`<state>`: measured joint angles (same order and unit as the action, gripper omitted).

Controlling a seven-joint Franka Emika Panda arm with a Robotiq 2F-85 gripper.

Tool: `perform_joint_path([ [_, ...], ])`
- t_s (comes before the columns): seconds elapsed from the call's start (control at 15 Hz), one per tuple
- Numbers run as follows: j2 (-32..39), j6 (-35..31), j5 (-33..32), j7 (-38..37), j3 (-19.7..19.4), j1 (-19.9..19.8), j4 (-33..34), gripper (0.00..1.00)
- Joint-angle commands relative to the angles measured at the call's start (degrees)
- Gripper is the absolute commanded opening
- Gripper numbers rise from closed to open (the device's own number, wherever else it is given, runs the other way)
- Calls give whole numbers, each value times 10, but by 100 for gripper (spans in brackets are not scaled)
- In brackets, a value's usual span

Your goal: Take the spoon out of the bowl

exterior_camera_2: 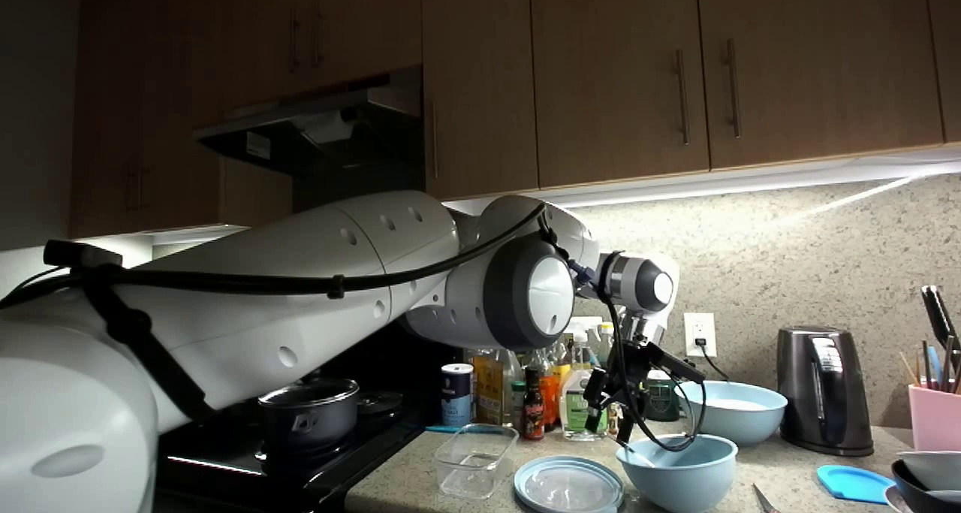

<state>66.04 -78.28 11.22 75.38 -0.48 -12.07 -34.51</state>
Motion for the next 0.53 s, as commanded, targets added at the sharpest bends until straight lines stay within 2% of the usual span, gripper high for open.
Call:
perform_joint_path([
  [0.0, -3, -6, 2, 3, 2, -2, 2, 100],
  [0.47, 0, -4, 0, 0, 0, -1, 6, 100],
])
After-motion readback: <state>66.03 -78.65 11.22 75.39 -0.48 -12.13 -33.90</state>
